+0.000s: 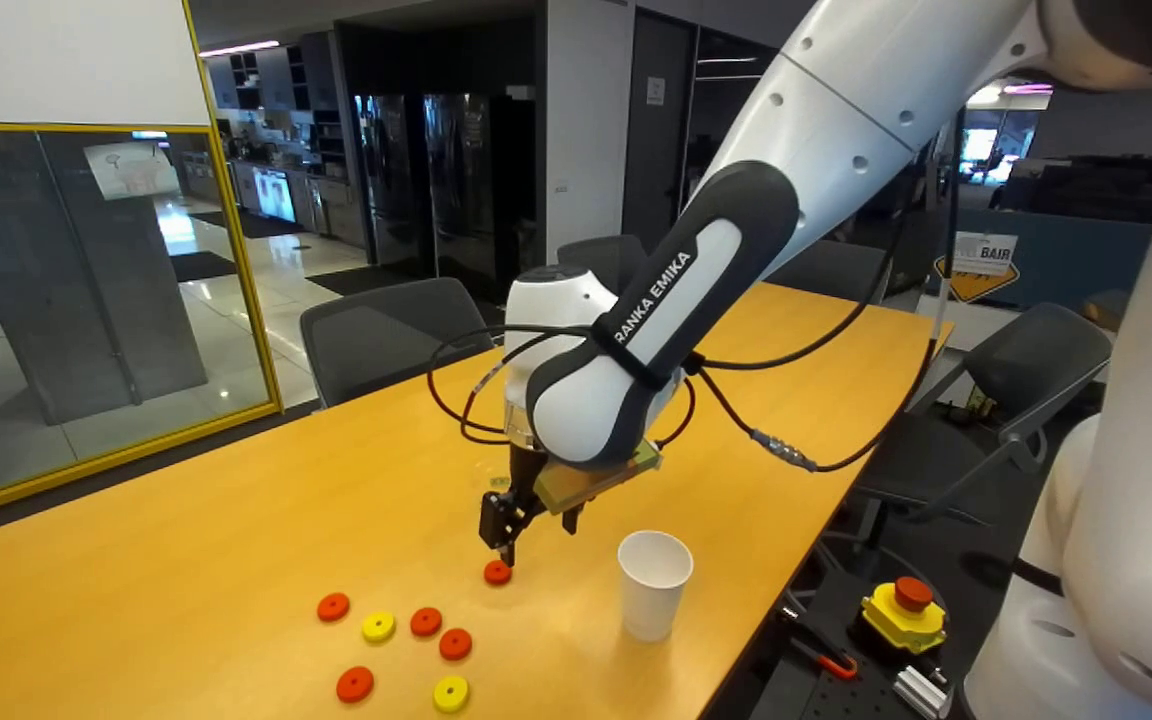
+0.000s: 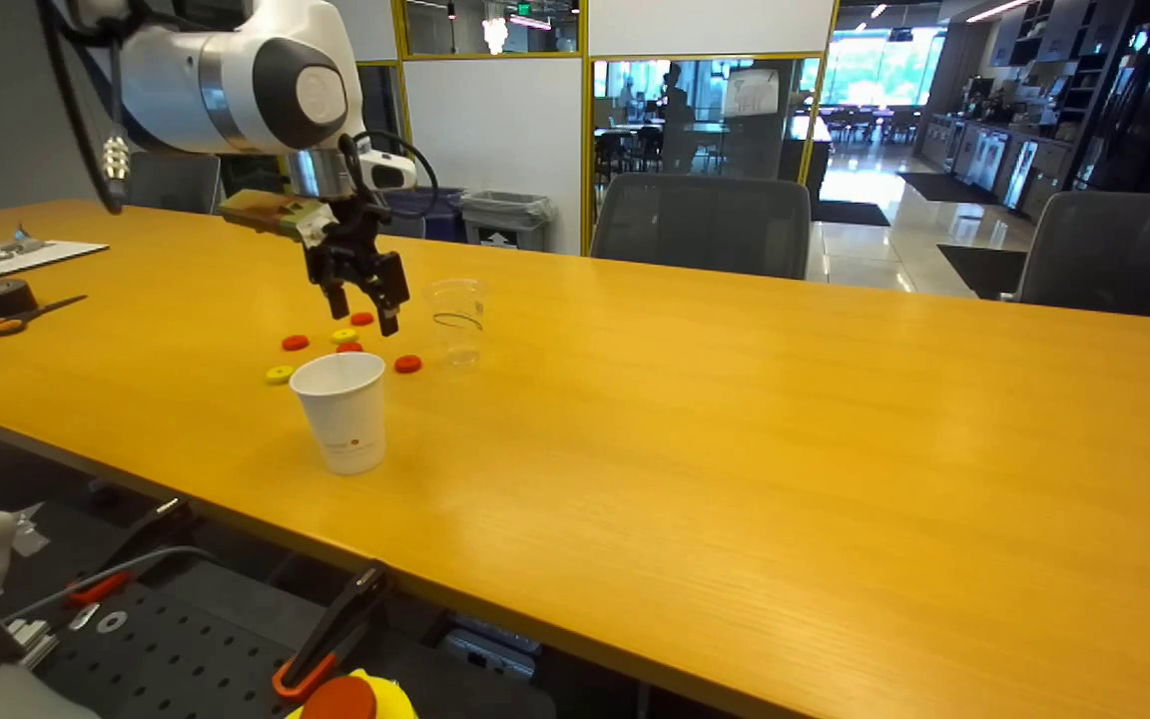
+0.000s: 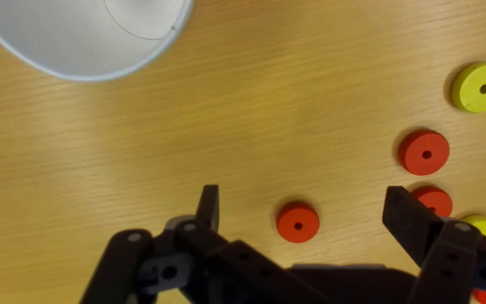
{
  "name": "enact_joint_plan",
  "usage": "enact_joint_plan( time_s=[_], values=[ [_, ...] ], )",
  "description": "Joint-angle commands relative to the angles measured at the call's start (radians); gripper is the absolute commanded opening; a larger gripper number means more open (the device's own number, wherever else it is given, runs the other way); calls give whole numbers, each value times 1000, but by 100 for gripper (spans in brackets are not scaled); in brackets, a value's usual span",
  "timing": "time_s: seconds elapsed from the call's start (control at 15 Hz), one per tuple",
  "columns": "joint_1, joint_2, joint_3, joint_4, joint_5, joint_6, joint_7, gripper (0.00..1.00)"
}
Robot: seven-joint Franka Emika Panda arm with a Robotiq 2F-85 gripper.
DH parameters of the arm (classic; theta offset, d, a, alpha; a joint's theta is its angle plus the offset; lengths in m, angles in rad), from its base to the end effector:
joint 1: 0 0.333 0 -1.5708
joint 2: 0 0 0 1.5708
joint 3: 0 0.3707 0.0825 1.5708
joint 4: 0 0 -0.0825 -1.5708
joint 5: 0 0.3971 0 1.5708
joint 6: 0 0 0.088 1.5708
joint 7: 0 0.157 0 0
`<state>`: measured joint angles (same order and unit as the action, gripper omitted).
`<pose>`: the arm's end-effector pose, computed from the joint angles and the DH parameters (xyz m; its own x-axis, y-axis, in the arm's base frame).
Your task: Pick up the orange and yellow objects and put them in the cups
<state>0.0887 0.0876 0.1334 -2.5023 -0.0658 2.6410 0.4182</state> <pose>0.4768 0.1086 0.2482 0.9886 -0.1393 0.0564 -0.1395 -0.9902 0.0000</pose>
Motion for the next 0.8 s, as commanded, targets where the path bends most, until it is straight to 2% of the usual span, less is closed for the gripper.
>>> enact_joint_plan(
  time_s=[0.0, 0.33, 0.73],
  values=[
    [50, 140, -48, 137, -102, -10, 148, 100],
    [114, 249, -109, 244, -98, -6, 208, 100],
    [121, 344, -138, 305, -32, 9, 189, 100]
  ],
)
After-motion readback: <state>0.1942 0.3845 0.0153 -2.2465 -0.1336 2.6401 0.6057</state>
